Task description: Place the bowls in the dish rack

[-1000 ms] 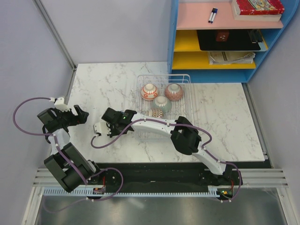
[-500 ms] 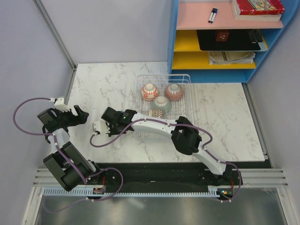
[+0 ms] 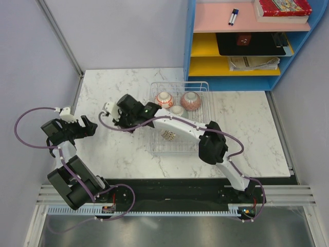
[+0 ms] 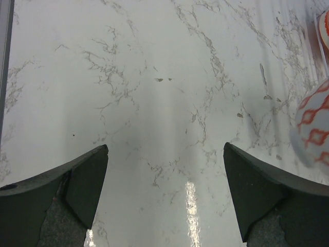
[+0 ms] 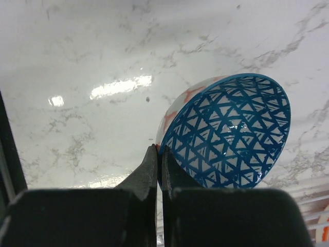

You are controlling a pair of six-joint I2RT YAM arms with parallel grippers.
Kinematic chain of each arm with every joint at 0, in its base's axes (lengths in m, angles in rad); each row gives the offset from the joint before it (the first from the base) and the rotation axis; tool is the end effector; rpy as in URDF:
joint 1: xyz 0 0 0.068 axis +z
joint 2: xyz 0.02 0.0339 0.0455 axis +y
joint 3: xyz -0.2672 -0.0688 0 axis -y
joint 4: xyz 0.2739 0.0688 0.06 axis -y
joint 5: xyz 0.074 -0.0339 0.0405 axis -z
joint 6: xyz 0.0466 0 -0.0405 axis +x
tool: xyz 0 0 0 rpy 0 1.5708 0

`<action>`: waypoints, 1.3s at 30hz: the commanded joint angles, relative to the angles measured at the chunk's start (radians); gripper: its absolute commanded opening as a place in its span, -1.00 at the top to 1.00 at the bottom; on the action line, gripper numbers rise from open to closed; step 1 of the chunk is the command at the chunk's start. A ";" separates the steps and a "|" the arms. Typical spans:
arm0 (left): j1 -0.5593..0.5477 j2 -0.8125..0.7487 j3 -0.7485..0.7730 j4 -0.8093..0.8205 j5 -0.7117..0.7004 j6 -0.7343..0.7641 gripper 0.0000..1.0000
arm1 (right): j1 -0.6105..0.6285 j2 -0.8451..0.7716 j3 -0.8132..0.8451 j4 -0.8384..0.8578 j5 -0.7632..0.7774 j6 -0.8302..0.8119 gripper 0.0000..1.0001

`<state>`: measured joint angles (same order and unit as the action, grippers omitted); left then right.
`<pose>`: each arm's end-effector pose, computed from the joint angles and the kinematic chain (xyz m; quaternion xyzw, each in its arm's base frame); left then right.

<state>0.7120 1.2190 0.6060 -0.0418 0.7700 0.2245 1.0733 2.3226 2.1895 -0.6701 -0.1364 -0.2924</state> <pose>0.2269 0.1530 0.1904 -0.0395 0.8468 -0.1156 0.5177 0.2642 0.4999 0.2453 -0.6035 0.7016 0.2006 0.3214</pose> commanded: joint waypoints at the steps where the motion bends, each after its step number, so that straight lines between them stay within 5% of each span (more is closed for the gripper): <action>1: 0.012 -0.003 0.018 0.037 0.035 -0.025 -0.99 | -0.096 -0.158 0.139 0.130 -0.147 0.217 1.00; 12: 0.010 0.004 0.015 0.037 0.074 -0.022 -0.99 | -0.278 -0.290 0.177 0.159 -0.295 0.353 1.00; 17: 0.010 -0.029 -0.009 0.071 0.140 0.002 -0.99 | -0.472 -0.374 0.083 0.249 -0.514 0.565 1.00; 28: 0.012 -0.098 -0.049 0.086 0.224 0.026 -0.99 | -0.734 -0.756 -0.865 1.355 -0.910 1.336 1.00; 35: 0.012 -0.091 -0.051 0.089 0.236 0.027 -0.99 | -0.791 -0.789 -1.200 2.101 -0.953 1.837 1.00; 39: 0.012 -0.107 -0.058 0.094 0.244 0.035 -0.99 | -0.878 -0.787 -1.327 2.267 -0.968 1.961 1.00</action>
<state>0.7170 1.1378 0.5621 0.0120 0.9745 0.2264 0.2733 1.5696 0.9413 1.0679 -1.0779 1.4345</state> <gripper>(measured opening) 0.994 0.021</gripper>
